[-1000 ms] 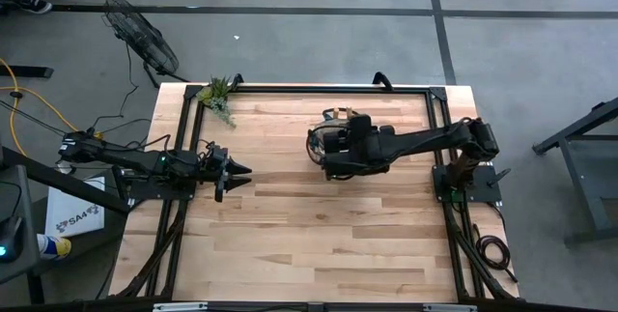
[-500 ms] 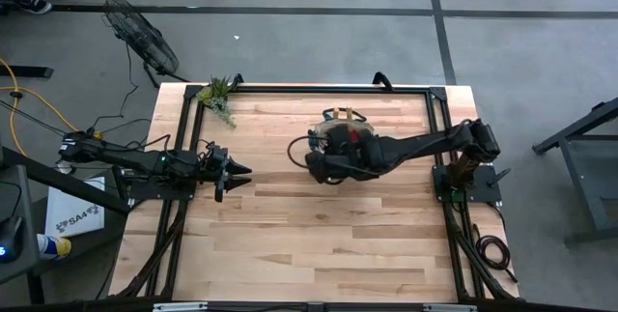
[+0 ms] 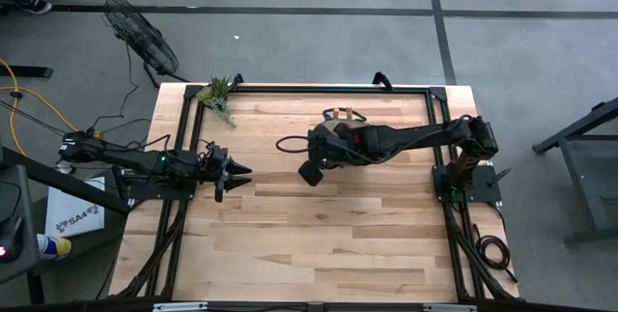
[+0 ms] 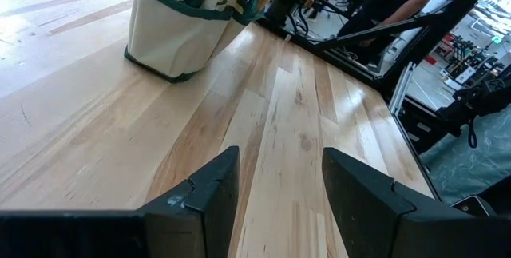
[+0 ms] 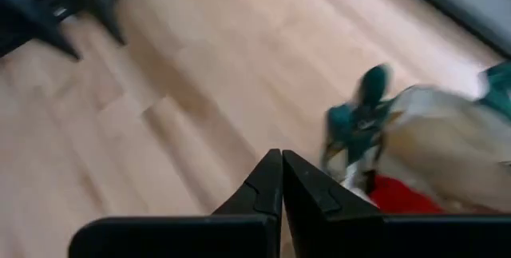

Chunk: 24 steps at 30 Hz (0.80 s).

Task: Pick & Place Garden tools in Gardening bag
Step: Put the brown hand rake into the white gardening bag

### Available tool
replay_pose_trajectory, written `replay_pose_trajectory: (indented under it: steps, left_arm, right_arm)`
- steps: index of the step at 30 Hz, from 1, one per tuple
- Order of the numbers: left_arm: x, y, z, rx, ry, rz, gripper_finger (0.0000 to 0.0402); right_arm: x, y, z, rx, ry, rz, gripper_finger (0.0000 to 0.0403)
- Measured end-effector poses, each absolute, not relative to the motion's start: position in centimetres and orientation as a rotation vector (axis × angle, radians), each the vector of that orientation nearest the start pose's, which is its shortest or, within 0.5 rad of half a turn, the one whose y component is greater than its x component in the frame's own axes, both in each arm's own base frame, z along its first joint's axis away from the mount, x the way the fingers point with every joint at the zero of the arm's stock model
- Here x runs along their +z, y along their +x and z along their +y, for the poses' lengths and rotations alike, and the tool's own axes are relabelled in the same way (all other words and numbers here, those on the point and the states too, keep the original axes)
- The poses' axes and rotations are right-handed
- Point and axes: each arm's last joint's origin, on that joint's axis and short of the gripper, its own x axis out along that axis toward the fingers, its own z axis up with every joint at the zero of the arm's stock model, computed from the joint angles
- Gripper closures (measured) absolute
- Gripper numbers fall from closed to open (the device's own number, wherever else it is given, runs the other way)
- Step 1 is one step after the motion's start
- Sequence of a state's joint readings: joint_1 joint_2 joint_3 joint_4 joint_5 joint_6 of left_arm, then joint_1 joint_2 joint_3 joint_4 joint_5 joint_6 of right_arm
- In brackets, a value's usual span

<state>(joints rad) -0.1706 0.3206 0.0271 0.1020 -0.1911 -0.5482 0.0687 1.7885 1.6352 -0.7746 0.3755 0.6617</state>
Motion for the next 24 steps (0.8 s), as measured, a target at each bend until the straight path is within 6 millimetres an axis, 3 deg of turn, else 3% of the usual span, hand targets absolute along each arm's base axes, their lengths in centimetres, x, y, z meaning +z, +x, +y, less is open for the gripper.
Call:
replay_pose_trajectory:
  steps: [6, 14, 24]
  left_arm:
    - [15.5, 11.5, -1.4, 0.072, -0.512, 0.178, 0.0227]
    - [15.5, 11.5, -1.4, 0.072, -0.512, 0.178, 0.0227]
    - [15.5, 11.5, -1.4, 0.072, -0.512, 0.178, 0.0227]
  right_arm:
    - [31.2, 38.2, 1.7, -0.521, 0.433, 0.778, 0.0401]
    - [34.3, 35.8, 1.9, -0.464, 0.403, 0.743, 0.0401]
    - [34.2, 35.3, 3.2, -0.337, 0.240, 0.824, 0.0401]
